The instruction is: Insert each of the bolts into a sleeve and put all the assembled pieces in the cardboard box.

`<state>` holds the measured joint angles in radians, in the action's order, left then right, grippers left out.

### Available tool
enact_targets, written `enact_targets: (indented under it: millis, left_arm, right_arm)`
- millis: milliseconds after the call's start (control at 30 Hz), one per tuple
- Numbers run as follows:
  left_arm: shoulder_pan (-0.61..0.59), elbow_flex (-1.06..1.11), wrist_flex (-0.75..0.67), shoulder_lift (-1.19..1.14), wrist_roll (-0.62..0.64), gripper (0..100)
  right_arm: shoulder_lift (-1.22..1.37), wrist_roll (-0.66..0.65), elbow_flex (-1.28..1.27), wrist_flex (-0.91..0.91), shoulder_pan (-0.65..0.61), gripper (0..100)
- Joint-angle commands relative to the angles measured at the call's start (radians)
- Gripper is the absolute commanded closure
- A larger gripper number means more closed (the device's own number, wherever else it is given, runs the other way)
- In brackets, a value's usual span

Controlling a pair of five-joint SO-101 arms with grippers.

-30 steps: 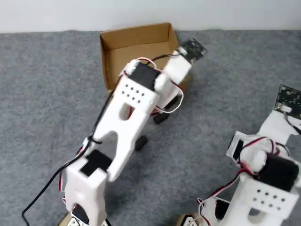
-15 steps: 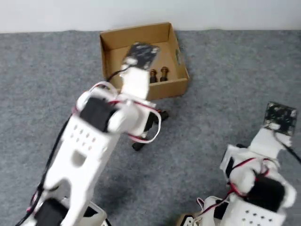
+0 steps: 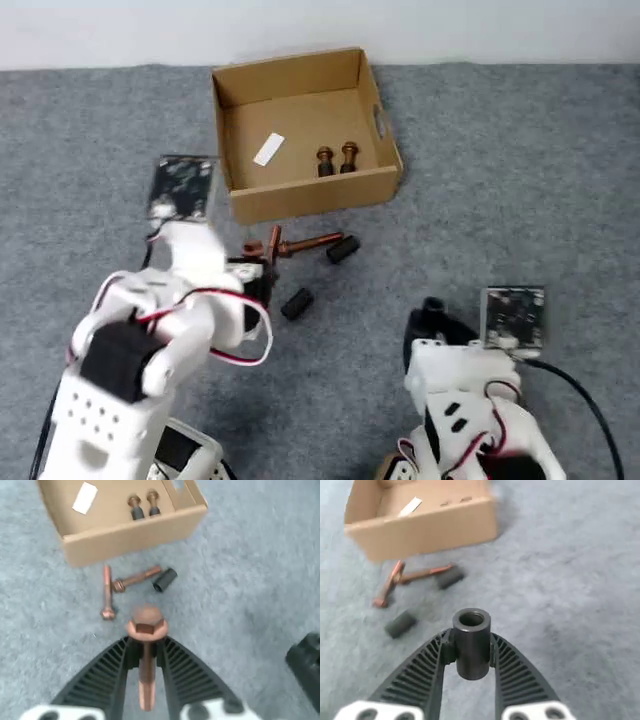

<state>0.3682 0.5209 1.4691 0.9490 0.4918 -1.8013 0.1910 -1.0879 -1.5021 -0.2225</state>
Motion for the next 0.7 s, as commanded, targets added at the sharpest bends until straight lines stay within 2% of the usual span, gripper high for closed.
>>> enact_targets:
  millis: [0, 133, 233, 467, 667]
  left_arm:
    - [-0.017, 0.064, -0.089, 0.124, -0.003, 100]
    - [-0.025, 0.183, -0.144, 0.290, -0.071, 100]
    - [-0.025, 0.291, -0.210, 0.431, -0.074, 100]
    - [-0.020, 0.467, -0.353, 0.664, -0.110, 99]
    - [-0.017, 0.547, -0.509, 0.749, -0.101, 99]
  right_arm:
    - [0.005, 0.009, 0.000, 0.035, -0.056, 99.1]
    - [0.004, 0.009, -0.002, 0.087, -0.154, 99.1]
    - [0.008, 0.011, -0.008, 0.130, -0.225, 99.1]
    - [0.005, 0.009, -0.101, 0.219, -0.271, 99.1]
    - [0.013, 0.008, -0.126, 0.226, -0.470, 99.1]
